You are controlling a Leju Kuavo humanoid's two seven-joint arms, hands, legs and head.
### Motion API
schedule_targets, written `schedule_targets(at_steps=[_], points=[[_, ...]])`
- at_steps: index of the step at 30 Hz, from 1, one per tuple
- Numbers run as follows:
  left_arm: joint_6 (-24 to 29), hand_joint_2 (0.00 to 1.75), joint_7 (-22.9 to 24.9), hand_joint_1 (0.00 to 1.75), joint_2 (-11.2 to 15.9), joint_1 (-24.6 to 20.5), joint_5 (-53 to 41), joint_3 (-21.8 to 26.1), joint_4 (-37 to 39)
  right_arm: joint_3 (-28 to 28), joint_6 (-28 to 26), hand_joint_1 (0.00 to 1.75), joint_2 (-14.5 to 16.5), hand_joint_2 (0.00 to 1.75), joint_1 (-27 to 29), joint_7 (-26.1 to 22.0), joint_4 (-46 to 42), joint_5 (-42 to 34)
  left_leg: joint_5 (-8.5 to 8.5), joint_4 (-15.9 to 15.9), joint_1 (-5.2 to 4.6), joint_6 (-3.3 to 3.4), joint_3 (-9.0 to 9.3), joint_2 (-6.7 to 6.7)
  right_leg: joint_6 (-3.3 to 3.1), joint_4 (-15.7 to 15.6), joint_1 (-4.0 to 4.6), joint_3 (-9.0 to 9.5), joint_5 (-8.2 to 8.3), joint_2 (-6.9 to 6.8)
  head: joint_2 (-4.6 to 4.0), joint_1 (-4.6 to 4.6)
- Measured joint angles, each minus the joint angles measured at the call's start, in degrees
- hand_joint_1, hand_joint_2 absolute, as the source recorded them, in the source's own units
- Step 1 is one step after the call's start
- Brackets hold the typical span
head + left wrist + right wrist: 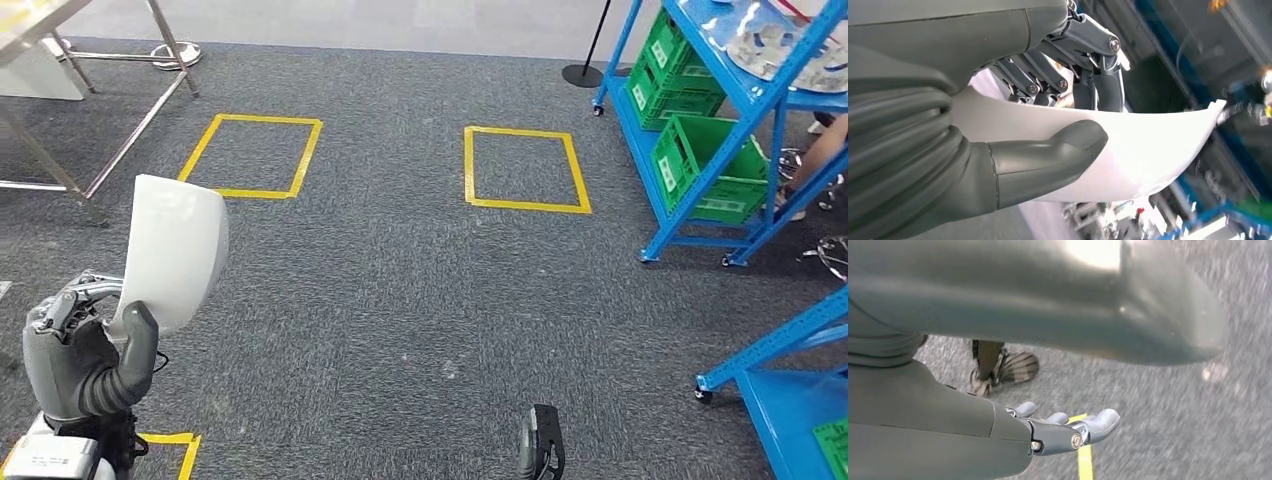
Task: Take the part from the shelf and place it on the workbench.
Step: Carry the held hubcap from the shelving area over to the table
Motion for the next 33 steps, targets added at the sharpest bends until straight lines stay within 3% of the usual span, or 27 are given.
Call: schedule_targets(at_steps=[1,2,3,4,5,6,8,10,12,13,15,17,19,20,22,24,25,27,28,30,31,33], points=[[0.0,1.75,0.0,1.75,-0.2,0.0,0.0,0.0,0.0,0.0,0.1,0.0,0.0,0.0,0.1,-0.1,0.0,0.0,0.07,0.0,0.03,0.17,-0.1,-0.8,0.13,3.6,-0.07,-1.68,-1.77,1.8,0.0,0.12],[0.0,1.75,0.0,1.75,-0.4,0.0,-0.1,0.0,0.0,0.0,0.2,0.0,-0.1,0.0,0.3,-0.1,0.0,0.1,0.13,0.0,0.02,0.29,-0.17,-1.67,0.19,7.5,-0.07,-3.66,-3.31,2.58,0.0,0.24],[0.0,1.75,0.0,1.75,-0.5,0.1,-0.2,0.0,0.1,-0.1,0.2,0.0,-0.1,0.0,0.4,-0.1,0.0,0.1,0.16,0.0,0.0,0.33,-0.22,-2.59,0.2,10.4,-0.06,-5.28,-4.01,2.86,0.0,0.27],[0.0,1.75,0.0,1.75,-0.5,0.3,-0.2,0.0,0.2,-0.1,0.3,0.0,-0.1,0.0,0.4,-0.1,0.0,0.1,0.2,0.1,-0.02,0.32,-0.23,-3.54,0.15,11.5,-0.05,-6.07,-3.64,2.98,0.0,0.27],[0.0,1.75,0.0,1.75,-0.5,0.3,-0.2,0.0,0.2,-0.1,0.4,0.0,-0.1,0.0,0.4,-0.1,0.0,0.1,0.23,0.1,-0.01,0.27,-0.22,-4.49,0.05,10.3,-0.06,-5.78,-2.16,3.16,0.0,0.28],[-0.1,1.75,0.0,1.75,-0.5,0.3,-0.1,0.1,0.3,-0.1,0.4,0.0,-0.2,0.0,0.4,-0.1,0.0,0.1,0.27,0.2,0.03,0.17,-0.19,-5.39,-0.1,6.9,-0.11,-4.44,0.06,3.75,0.0,0.28],[-0.2,1.75,0.0,1.75,-0.7,0.3,0.1,0.1,0.3,-0.1,0.5,0.0,-0.3,0.0,0.4,-0.1,0.0,0.0,0.35,0.3,0.1,-0.26,-0.33,-7.0,-0.39,-0.7,-0.33,-1.19,3.25,6.52,0.0,0.25],[-0.3,1.75,0.0,1.75,-0.8,0.2,0.2,0.3,0.3,-0.1,0.5,0.0,-0.3,0.0,0.3,0.1,0.0,0.0,0.59,0.2,0.2,-1.06,-0.7,-8.37,-0.62,-4.0,-0.32,0.16,3.78,8.14,0.0,0.23],[-0.3,1.75,0.0,1.75,-0.9,0.2,0.2,0.7,0.3,-0.1,0.5,0.0,-0.3,0.0,0.2,0.2,0.0,0.0,1.0,-0.2,0.33,-2.01,-1.05,-9.72,-1.12,-4.3,-0.2,0.43,3.96,6.95,0.0,0.26],[-0.3,1.75,0.0,1.75,-0.9,0.2,0.2,1.0,0.3,-0.1,0.6,0.0,-0.2,0.0,0.1,0.2,0.0,0.1,0.89,-0.1,0.29,-2.35,-1.29,-9.42,-1.54,-4.6,-0.26,0.6,4.15,6.21,0.0,0.22],[-0.3,1.75,0.0,1.75,-0.9,0.1,0.2,1.4,0.2,-0.1,0.6,0.0,-0.2,0.0,0.2,0.2,0.0,0.2,-1.12,3.0,0.06,-2.77,-2.94,-6.27,-2.4,-5.0,-0.39,0.79,4.46,4.52,0.0,-0.02],[-0.3,1.75,0.0,1.75,-0.9,0.1,0.1,1.5,0.3,-0.1,0.7,0.0,-0.3,0.0,0.4,0.2,0.0,0.3,-4.93,10.3,0.02,-2.99,-6.27,-2.42,-2.9,-5.1,-0.1,0.82,4.41,2.78,0.0,-0.26],[-0.4,1.75,0.0,1.75,-0.9,0.4,-0.3,1.7,0.3,-0.1,0.8,0.0,-0.3,0.0,0.5,0.2,0.0,0.5,-6.58,15.4,0.1,-3.18,-8.47,-1.28,-3.02,-5.1,0.09,0.82,4.28,0.98,0.0,-0.3],[-0.5,1.75,0.0,1.75,-0.9,0.5,-0.6,1.8,0.3,-0.1,0.8,0.0,-0.3,0.0,0.4,0.2,0.0,0.5,-5.81,14.9,0.11,-3.19,-8.0,-1.06,-3.01,-5.0,0.11,0.86,4.22,0.14,0.0,-0.29],[-0.7,1.75,0.0,1.75,-1.0,0.5,-0.8,1.9,0.2,-0.1,0.9,0.0,-0.3,0.0,0.3,0.2,0.0,0.8,-2.5,8.0,0.03,-2.96,-4.06,0.57,-2.8,-4.9,0.16,1.06,3.95,-1.4,0.0,-0.31],[-0.9,1.75,0.0,1.75,-1.1,0.4,-0.9,2.1,0.1,-0.1,1.0,0.0,-0.3,0.0,0.2,0.2,0.0,0.9,-0.5,1.5,-0.35,-2.18,-0.39,2.8,-2.29,-4.6,0.4,1.26,3.59,-2.66,0.0,-0.29],[-1.0,1.75,0.0,1.75,-1.1,0.4,-0.9,2.2,0.0,-0.1,1.0,0.0,-0.3,0.0,0.2,0.2,0.0,0.9,-0.3,0.1,-0.54,-1.76,0.31,3.33,-2.01,-4.5,0.54,1.35,3.48,-3.21,0.0,-0.27],[-1.0,1.75,0.0,1.75,-1.2,0.4,-0.9,2.5,-0.1,-0.1,1.0,0.0,-0.3,0.0,0.0,0.2,0.0,1.0,-0.15,-0.1,-0.68,-0.99,0.12,2.14,-1.42,-4.6,0.59,1.57,3.42,-4.31,0.0,-0.24],[-1.0,1.75,0.0,1.75,-1.2,0.4,-0.9,2.7,-0.2,-0.1,1.0,0.0,-0.3,0.0,-0.1,0.2,0.0,1.0,0.03,-0.3,-0.58,-0.66,0.09,1.45,-1.05,-4.5,0.48,1.62,3.21,-3.97,0.0,-0.22],[-1.0,1.75,0.0,1.75,-1.4,0.3,-0.9,2.9,-0.4,-0.1,1.0,0.0,-0.3,0.0,-0.1,0.3,0.0,1.0,0.44,-0.7,-0.14,0.0,0.12,0.11,-0.34,-1.8,0.19,0.56,1.31,-0.97,0.0,-0.12],[-0.9,1.75,0.0,1.75,-1.5,0.3,-0.9,3.0,-0.4,-0.1,1.0,0.0,-0.3,0.0,-0.1,0.3,0.0,1.0,0.58,-0.7,0.06,0.19,0.08,-0.55,-0.04,1.3,0.04,-0.84,-0.39,1.06,0.0,0.0],[-0.6,1.75,0.0,1.75,-1.8,0.4,-1.2,3.0,-0.4,-0.1,0.9,0.0,-0.3,0.0,0.1,0.4,0.0,1.0,0.7,-0.7,0.16,0.37,-0.14,-2.09,0.26,8.8,-0.03,-4.51,-3.58,2.79,0.0,0.17]])
